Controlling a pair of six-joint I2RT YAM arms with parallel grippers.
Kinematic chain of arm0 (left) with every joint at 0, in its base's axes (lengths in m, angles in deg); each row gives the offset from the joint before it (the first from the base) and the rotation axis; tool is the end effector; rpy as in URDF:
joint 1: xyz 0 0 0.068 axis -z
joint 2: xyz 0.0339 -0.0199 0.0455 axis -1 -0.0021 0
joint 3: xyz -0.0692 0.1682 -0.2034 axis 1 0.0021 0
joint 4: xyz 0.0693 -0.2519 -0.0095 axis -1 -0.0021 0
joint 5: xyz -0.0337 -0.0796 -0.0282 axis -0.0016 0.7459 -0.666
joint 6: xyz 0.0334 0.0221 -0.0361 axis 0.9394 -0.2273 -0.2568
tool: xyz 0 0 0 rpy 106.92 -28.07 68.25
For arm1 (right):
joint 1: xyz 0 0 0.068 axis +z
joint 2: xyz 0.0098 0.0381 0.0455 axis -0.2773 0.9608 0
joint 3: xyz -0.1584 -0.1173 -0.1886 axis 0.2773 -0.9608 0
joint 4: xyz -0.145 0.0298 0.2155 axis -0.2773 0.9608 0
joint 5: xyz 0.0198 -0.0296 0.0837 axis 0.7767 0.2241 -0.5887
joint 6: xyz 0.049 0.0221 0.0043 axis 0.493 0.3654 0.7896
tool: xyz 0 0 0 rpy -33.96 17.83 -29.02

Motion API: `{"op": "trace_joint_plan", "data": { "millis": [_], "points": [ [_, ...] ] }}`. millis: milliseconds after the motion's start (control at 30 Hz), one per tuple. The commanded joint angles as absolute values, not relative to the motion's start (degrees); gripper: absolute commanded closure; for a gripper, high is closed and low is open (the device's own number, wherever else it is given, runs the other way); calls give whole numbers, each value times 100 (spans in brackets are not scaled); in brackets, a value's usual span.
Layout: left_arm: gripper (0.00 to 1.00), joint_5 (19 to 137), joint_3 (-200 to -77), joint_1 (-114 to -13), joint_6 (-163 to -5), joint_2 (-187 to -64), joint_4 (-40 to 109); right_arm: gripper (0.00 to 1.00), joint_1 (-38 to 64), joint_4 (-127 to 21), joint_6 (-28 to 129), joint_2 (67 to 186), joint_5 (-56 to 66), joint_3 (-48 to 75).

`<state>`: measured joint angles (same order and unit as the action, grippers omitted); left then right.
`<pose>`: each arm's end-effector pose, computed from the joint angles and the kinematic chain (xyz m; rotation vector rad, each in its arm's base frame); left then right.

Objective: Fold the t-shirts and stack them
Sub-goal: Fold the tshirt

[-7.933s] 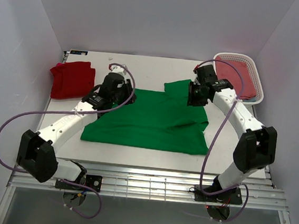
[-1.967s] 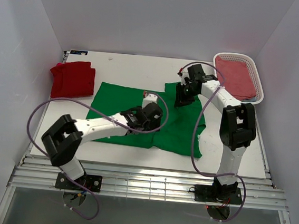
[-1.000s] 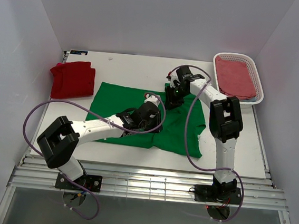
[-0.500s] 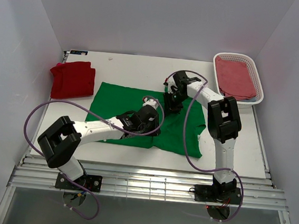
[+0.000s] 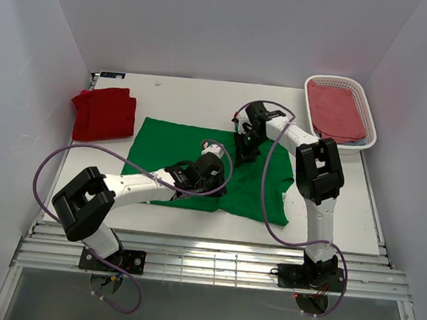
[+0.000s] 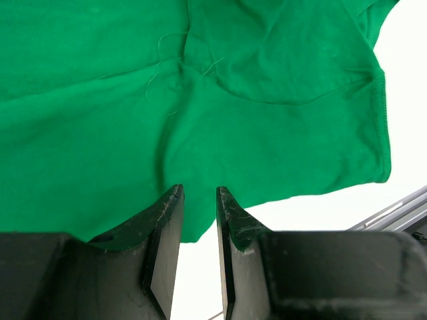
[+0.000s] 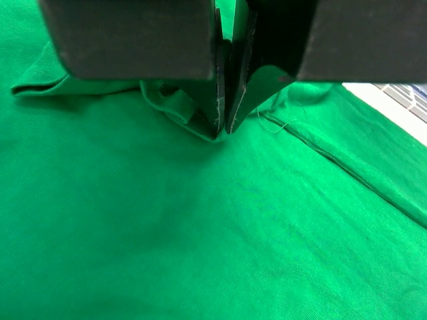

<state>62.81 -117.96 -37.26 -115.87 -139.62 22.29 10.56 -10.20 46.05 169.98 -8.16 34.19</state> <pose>0.1983 -0.2524 0.1949 0.1457 2.4859 -0.6134 0.3940 0.2118 0.1664 -0.6831 2.7772 0.6170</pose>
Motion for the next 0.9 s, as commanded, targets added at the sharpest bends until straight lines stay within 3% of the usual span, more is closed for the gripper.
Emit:
{"op": "trace_joint_plan", "data": {
  "millis": [0,600,667,733,867],
  "points": [
    [63,6178,-11701,-3706,-11637,-13652,2240,92,1088,-1158,4596,16863,-924,3719],
    [64,6143,-11648,-3706,-11593,-13670,2135,92,1123,-1844,4895,17355,-1689,3851],
    [64,6151,-11622,-3706,-11593,-13670,2126,88,1132,-1905,4851,17399,-1785,3877],
    [64,6169,-11596,-3706,-11593,-13661,2126,75,1159,-1950,4798,17417,-1829,3895],
    [64,6178,-11552,-3706,-11611,-13626,2134,69,1185,-2256,4737,17137,-1558,3851]
  ]
}}
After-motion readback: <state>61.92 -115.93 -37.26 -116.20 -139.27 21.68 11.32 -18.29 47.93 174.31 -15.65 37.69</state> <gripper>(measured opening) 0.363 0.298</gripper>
